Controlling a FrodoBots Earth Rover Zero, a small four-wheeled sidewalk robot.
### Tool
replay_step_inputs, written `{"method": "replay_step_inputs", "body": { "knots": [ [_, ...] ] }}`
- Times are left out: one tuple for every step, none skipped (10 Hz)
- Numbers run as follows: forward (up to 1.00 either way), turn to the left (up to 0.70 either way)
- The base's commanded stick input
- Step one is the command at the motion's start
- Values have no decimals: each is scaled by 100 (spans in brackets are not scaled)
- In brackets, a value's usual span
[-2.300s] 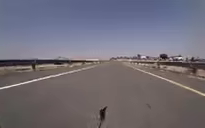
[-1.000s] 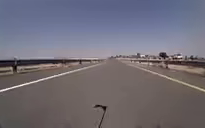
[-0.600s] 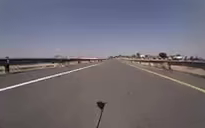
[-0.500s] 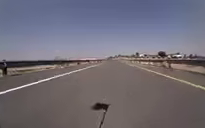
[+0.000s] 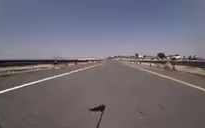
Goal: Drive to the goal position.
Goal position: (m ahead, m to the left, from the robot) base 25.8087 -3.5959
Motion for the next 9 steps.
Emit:
{"method": "replay_step_inputs", "body": {
  "knots": [
    [100,-1],
    [100,-1],
    [100,-1],
    [100,-1],
    [100,-1],
    [100,-1],
    [100,-1],
    [100,-1],
    [100,-1]
  ]
}}
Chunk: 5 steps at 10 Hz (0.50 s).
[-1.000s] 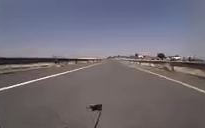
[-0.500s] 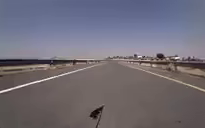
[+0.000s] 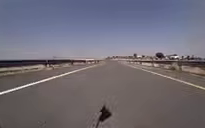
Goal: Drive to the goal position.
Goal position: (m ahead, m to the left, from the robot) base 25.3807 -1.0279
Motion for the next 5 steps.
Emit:
{"method": "replay_step_inputs", "body": {
  "knots": [
    [100,-1],
    [100,-1],
    [100,-1],
    [100,-1],
    [100,-8]
  ]
}}
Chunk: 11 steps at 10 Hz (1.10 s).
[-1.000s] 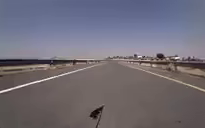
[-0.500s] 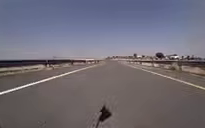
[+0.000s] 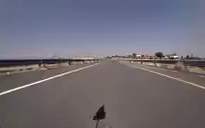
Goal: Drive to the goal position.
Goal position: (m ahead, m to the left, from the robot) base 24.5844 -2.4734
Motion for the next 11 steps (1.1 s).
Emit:
{"method": "replay_step_inputs", "body": {
  "knots": [
    [100,-40],
    [100,-31],
    [100,-23],
    [100,-15],
    [100,-8],
    [100,-1],
    [100,-1],
    [100,-1],
    [100,-1],
    [100,-1],
    [100,-1]
  ]
}}
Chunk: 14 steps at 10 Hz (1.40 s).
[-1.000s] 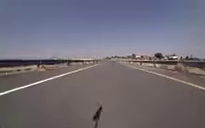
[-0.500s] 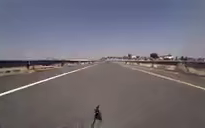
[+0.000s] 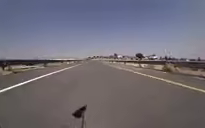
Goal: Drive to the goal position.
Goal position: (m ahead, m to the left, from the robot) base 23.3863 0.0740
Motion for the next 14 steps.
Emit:
{"method": "replay_step_inputs", "body": {
  "knots": [
    [100,-1],
    [100,-1],
    [100,-1],
    [100,-1],
    [100,-1],
    [100,-1],
    [100,-1],
    [100,-1],
    [100,-1],
    [100,2],
    [100,22],
    [100,36],
    [100,-1],
    [100,-1]
  ]
}}
